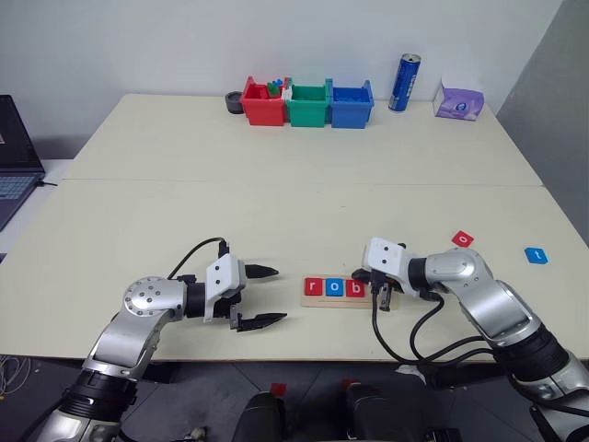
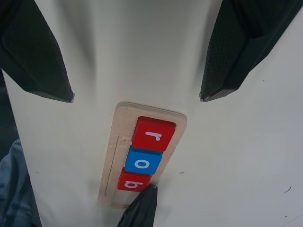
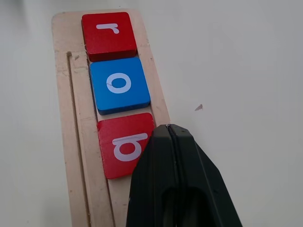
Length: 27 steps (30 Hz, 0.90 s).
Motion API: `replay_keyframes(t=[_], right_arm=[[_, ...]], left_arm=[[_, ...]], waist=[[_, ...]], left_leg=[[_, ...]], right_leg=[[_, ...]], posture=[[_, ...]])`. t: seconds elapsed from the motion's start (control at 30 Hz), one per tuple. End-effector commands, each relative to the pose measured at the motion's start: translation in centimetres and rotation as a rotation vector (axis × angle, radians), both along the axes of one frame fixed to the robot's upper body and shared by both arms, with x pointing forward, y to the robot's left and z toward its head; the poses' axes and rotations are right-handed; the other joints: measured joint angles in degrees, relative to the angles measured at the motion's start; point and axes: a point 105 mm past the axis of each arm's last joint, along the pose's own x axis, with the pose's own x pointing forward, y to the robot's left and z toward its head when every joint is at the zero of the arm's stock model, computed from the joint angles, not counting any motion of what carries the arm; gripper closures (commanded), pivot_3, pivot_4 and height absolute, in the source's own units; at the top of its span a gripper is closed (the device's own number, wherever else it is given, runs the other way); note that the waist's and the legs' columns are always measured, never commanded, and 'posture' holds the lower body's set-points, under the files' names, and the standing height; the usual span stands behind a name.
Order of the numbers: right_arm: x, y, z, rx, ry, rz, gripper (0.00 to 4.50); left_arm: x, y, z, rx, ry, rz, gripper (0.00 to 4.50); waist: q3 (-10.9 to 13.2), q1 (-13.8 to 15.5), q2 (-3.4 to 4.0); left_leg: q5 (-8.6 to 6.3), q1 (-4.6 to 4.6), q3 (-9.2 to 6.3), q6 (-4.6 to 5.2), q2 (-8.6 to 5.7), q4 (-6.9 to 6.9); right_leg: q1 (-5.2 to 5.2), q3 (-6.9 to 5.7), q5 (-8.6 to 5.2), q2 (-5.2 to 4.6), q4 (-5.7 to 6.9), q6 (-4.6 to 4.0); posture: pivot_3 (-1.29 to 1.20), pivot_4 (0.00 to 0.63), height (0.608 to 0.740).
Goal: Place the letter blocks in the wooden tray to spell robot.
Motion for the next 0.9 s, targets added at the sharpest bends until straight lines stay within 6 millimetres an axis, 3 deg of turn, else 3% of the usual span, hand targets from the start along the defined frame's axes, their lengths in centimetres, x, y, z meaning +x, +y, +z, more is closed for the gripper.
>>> replay_keyframes(t=[0.03, 0.2, 0.47, 0.9], right_arm=[[0.1, 0.5, 2.0, 0.02, -0.082, 0.033, 4.47], [-0.7, -0.3, 2.9, 0.011, -0.067, 0.044, 4.47], [-2.3, -2.3, 2.1, -0.074, -0.003, 0.046, 4.47], [-2.0, -1.5, 0.2, -0.089, 0.04, 0.062, 4.47]], left_arm=[[0.0, 0.0, 0.8, -0.005, -0.038, 0.0, 0.0], [0.1, 0.1, 0.7, -0.003, -0.038, 0.004, 0.0], [0.0, 0.1, 0.7, -0.003, -0.035, 0.003, 0.0], [0.1, 0.1, 0.6, -0.002, -0.035, 0.006, 0.0]], waist=[[0.0, 0.0, 0.0], [0.01, 0.01, 0.01], [0.01, 0.03, 0.0], [0.02, 0.01, 0.0]], left_leg=[[0.0, 0.0, 0.0, 0.0, 0.0, 0.0], [0.0, 0.0, -0.02, 0.0, -0.01, 0.0], [0.0, 0.0, 0.0, 0.0, -0.01, 0.0], [0.0, 0.01, 0.0, 0.0, 0.0, 0.01]], right_leg=[[0.0, 0.0, 0.0, 0.0, 0.0, 0.0], [0.0, 0.0, 0.0, 0.0, 0.0, 0.0], [0.0, 0.0, -0.01, -0.01, -0.01, 0.01], [0.0, 0.02, -0.07, 0.0, 0.0, 0.12]], posture=[[0.0, 0.15, 0.74], [0.0, 0.15, 0.74], [0.0, 0.15, 0.74], [0.0, 0.15, 0.74]])
